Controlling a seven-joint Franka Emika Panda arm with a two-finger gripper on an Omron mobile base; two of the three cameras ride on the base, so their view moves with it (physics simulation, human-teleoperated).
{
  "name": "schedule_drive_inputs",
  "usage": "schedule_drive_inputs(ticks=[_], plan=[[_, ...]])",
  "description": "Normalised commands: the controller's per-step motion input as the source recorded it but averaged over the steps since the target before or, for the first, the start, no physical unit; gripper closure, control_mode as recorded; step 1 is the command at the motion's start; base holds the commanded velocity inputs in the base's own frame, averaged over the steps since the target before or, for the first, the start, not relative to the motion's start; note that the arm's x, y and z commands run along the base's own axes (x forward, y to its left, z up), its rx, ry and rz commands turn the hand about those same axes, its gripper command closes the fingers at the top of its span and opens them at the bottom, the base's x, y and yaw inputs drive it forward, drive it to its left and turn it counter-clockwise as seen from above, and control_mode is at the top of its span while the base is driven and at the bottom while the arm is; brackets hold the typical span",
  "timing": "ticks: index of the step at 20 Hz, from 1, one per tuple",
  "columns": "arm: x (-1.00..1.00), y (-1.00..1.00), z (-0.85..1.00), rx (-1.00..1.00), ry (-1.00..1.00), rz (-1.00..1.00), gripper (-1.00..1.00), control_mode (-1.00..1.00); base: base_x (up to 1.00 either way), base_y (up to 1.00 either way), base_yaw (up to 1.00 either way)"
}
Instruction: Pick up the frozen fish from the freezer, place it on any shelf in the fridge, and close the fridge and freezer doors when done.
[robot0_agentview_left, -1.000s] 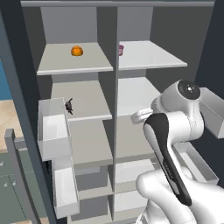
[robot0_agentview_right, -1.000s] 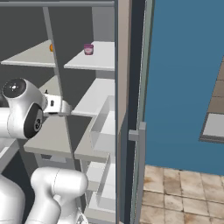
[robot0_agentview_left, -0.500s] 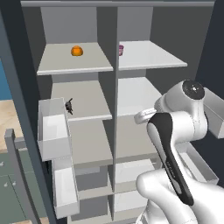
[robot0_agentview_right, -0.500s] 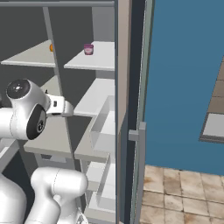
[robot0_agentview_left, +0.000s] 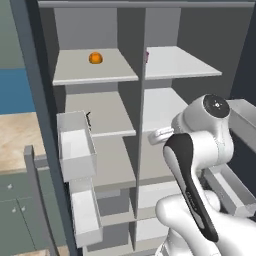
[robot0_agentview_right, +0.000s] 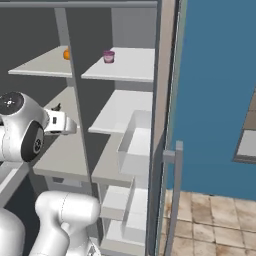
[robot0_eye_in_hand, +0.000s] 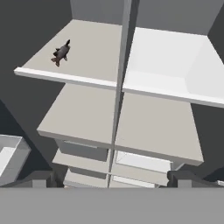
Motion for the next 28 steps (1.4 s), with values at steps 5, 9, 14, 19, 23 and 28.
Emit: schedule_drive_inputs(ticks=[5, 9, 14, 19, 23, 28], plan=[[0.0, 0.0, 0.0, 0.0, 0.0, 0.0, -1.0, 1.0, 0.0, 0.51, 0.0], [0.0, 0.0, 0.0, 0.0, 0.0, 0.0, -1.0, 1.0, 0.04, 0.23, 0.0], [0.0, 0.0, 0.0, 0.0, 0.0, 0.0, -1.0, 1.0, 0.36, 0.04, 0.0], [0.0, 0.0, 0.0, 0.0, 0.0, 0.0, -1.0, 1.0, 0.45, 0.0, 0.0], [0.0, 0.0, 0.0, 0.0, 0.0, 0.0, -1.0, 1.0, 0.24, 0.0, 0.0], [0.01, 0.06, -0.01, 0.03, 0.0, 0.0, -1.0, -1.0, 0.01, 0.0, 0.0]])
